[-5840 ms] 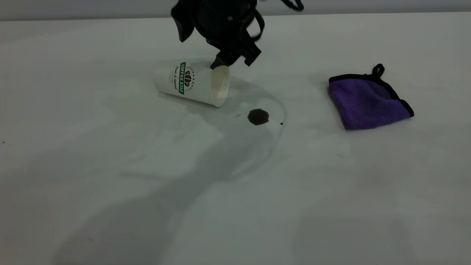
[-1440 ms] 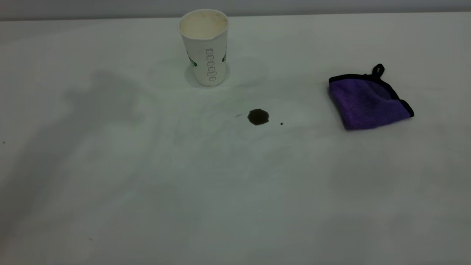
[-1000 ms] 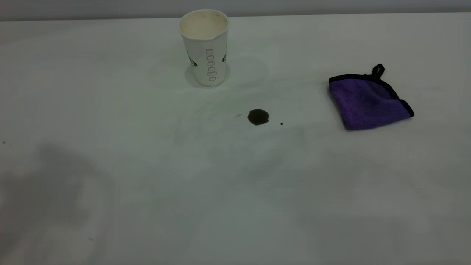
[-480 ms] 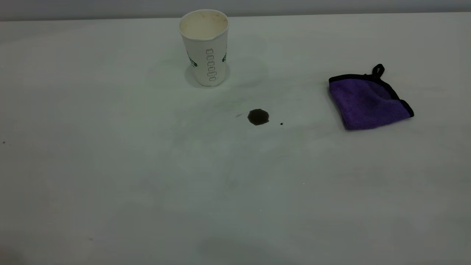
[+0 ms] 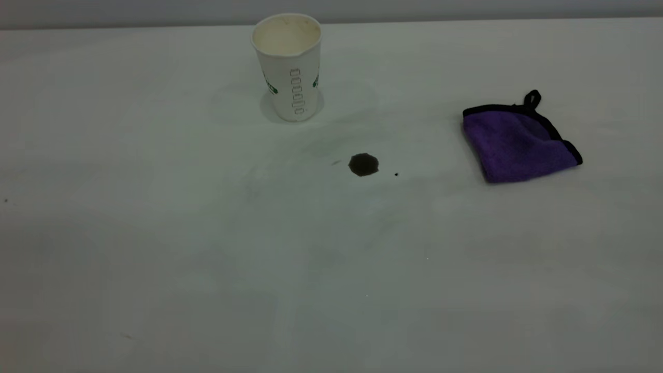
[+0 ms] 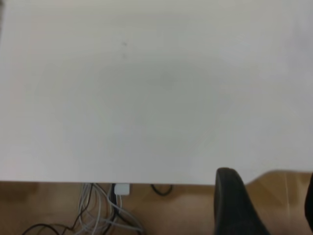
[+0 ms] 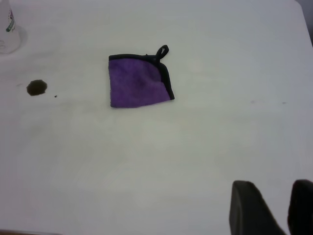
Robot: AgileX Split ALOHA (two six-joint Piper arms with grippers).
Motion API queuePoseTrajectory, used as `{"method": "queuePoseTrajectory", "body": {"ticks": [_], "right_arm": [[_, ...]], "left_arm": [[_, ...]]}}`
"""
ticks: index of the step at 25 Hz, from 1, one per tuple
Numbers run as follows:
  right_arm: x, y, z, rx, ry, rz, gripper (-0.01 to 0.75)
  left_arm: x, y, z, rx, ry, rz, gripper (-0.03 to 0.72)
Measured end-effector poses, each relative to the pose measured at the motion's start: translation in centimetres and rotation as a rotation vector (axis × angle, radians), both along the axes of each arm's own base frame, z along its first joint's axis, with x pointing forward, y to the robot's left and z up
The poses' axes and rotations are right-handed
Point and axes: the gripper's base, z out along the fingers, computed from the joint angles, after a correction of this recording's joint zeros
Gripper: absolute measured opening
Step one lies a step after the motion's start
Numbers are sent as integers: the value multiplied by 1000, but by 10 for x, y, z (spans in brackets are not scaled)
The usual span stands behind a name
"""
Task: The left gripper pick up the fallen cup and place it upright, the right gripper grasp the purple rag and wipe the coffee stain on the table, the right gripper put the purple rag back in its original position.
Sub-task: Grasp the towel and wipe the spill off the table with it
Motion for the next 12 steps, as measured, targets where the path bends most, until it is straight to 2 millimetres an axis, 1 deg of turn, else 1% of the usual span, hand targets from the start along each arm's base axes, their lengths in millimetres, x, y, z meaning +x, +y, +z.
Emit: {"method": "queuePoseTrajectory", "body": {"ticks": [3, 12], "right_arm": [[0, 0, 0, 0, 0, 0, 238], [0, 0, 0, 0, 0, 0, 238]], "left_arm": [[-10, 0, -2, 2, -43, 21, 420], [-31, -1, -7, 7, -160, 22, 420]]}}
